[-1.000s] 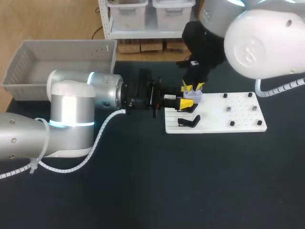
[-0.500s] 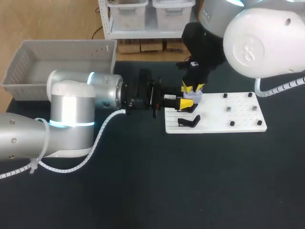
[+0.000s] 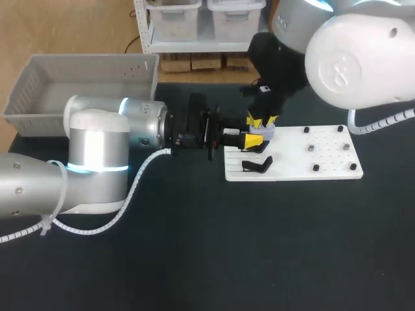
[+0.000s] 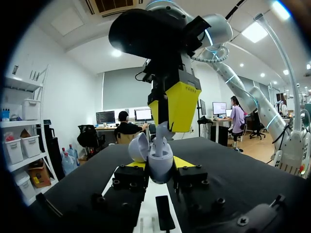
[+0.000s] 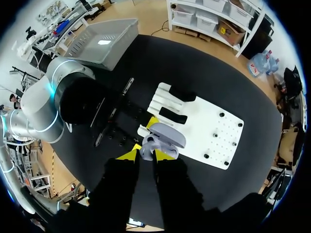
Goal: Pick up each earbud case from the left stands, insert the matching earbuds, close the lid, and place the case in the box.
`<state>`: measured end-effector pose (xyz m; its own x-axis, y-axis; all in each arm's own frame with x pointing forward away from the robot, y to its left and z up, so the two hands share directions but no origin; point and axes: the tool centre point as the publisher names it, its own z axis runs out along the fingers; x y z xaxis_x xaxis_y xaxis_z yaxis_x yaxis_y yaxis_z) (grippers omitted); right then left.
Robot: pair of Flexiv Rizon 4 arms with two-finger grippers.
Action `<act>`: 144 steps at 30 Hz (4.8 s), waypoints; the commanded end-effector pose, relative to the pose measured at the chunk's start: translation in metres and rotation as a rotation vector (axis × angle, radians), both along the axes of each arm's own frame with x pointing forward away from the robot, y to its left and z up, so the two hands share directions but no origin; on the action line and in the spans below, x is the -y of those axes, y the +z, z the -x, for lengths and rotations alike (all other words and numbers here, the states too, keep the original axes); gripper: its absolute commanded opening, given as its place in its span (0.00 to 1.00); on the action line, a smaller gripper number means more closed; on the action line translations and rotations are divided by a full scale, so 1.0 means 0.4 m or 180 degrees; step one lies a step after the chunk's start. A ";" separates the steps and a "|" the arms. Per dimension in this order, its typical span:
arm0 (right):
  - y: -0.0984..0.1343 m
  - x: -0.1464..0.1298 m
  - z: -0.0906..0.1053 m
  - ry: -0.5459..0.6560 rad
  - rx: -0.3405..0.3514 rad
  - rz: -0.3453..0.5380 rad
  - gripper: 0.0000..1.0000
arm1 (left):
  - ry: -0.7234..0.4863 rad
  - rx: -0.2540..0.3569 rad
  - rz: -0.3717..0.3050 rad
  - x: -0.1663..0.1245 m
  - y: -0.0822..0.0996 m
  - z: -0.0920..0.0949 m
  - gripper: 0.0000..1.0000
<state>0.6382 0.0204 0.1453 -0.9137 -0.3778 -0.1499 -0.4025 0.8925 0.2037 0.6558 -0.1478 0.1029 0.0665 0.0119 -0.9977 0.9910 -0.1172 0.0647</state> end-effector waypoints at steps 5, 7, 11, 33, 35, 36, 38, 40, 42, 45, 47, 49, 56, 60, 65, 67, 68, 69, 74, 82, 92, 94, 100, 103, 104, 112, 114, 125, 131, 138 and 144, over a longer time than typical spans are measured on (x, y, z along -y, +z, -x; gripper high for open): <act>-0.004 -0.007 -0.011 0.0012 -0.0006 0.0007 0.00 | 0.0016 0.0009 0.0006 0.000 0.000 0.004 0.00; -0.006 -0.008 -0.013 0.0016 -0.0012 0.0013 0.00 | 0.0016 0.0009 0.0006 0.000 0.000 0.004 0.00; -0.011 -0.010 -0.018 0.0023 -0.0037 0.0026 0.00 | 0.0016 0.0009 0.0006 0.000 0.000 0.004 0.00; 0.066 -0.019 0.056 0.0190 0.0099 0.0054 1.00 | 0.0016 0.0009 0.0006 0.000 0.000 0.004 0.00; 0.083 -0.013 0.052 0.0124 0.0174 0.0029 1.00 | 0.0016 0.0009 0.0006 0.000 0.000 0.004 0.00; 0.091 -0.009 0.047 0.0052 0.0223 0.0014 1.00 | 0.0016 0.0009 0.0006 0.000 0.000 0.004 0.00; 0.104 0.005 0.030 -0.0209 0.0338 -0.0013 1.00 | 0.0016 0.0009 0.0006 0.000 0.000 0.004 0.00; 0.111 0.023 0.005 -0.0521 0.0451 -0.0042 1.00 | 0.0016 0.0009 0.0006 0.000 0.000 0.004 0.00; 0.103 0.044 -0.036 -0.0856 0.0546 0.0046 1.00 | 0.0016 0.0009 0.0006 0.000 0.000 0.004 0.00; 0.081 0.068 -0.087 -0.1056 0.0501 0.0081 1.00 | 0.0016 0.0009 0.0006 0.000 0.000 0.004 0.00; 0.065 0.083 -0.115 -0.1127 0.0474 0.0113 1.00 | 0.0016 0.0009 0.0006 0.000 0.000 0.004 0.00; 0.053 0.094 -0.136 -0.1174 0.0421 0.0150 1.00 | 0.0016 0.0009 0.0006 0.000 0.000 0.004 0.00; 0.015 0.122 -0.171 -0.1327 0.0325 0.0210 1.00 | 0.0016 0.0009 0.0006 0.000 0.000 0.004 0.00; -0.017 0.137 -0.181 -0.1367 0.0265 0.0261 1.00 | 0.0016 0.0009 0.0006 0.000 0.000 0.004 0.00; -0.049 0.150 -0.175 -0.1390 0.0128 0.0263 1.00 | 0.0016 0.0009 0.0006 0.000 0.000 0.004 0.00; -0.056 0.149 -0.165 -0.1379 0.0090 0.0274 1.00 | 0.0016 0.0009 0.0006 0.000 0.000 0.004 0.00; -0.058 0.146 -0.159 -0.1356 0.0054 0.0287 1.00 | 0.0016 0.0009 0.0006 0.000 0.000 0.004 0.00; -0.060 0.143 -0.153 -0.1339 0.0037 0.0305 1.00 | 0.0016 0.0009 0.0006 0.000 0.000 0.004 0.00; -0.067 0.133 -0.115 -0.1269 -0.0063 0.0324 1.00 | 0.0016 0.0009 0.0006 0.000 0.000 0.004 0.00; -0.057 0.135 -0.079 -0.1245 -0.0038 0.0338 1.00 | 0.0016 0.0009 0.0006 0.000 0.000 0.004 0.00; 0.079 0.143 0.026 -0.0894 0.1116 0.0204 1.00 | 0.0016 0.0009 0.0006 0.000 0.000 0.004 0.00; 0.108 0.137 0.064 -0.0783 0.1227 0.0129 1.00 | 0.0055 -0.0015 -0.0018 -0.005 0.003 0.004 0.00; 0.130 0.134 0.133 -0.0560 0.1397 -0.0065 1.00 | 0.0470 -0.0032 -0.0174 -0.052 0.043 0.013 0.00; 0.139 0.141 0.148 -0.0505 0.1390 -0.0309 1.00 | 0.0749 0.0001 -0.0226 -0.086 0.071 0.023 0.00; 0.139 0.141 0.148 -0.0505 0.1390 -0.0309 1.00 | 0.0853 0.0009 -0.0231 -0.097 0.084 0.029 0.00; 0.139 0.141 0.148 -0.0505 0.1390 -0.0309 1.00 | 0.1814 0.0277 -0.0365 -0.240 0.186 0.027 0.00; 0.139 0.141 0.148 -0.0505 0.1390 -0.0309 1.00 | 0.2087 0.0359 -0.0443 -0.293 0.205 0.005 0.00; 0.139 0.141 0.148 -0.0505 0.1390 -0.0309 1.00 | 0.3128 0.0280 -0.0635 -0.577 0.180 -0.153 0.00; 0.139 0.141 0.148 -0.0505 0.1390 -0.0309 1.00 | 0.3393 0.0250 -0.0953 -0.708 0.134 -0.273 0.00; 0.139 0.141 0.148 -0.0505 0.1390 -0.0309 1.00 | 0.3470 0.0082 -0.1008 -0.820 0.065 -0.403 0.00; 0.139 0.141 0.148 -0.0505 0.1390 -0.0309 1.00 | 0.3482 0.0015 -0.1051 -0.876 0.024 -0.485 0.00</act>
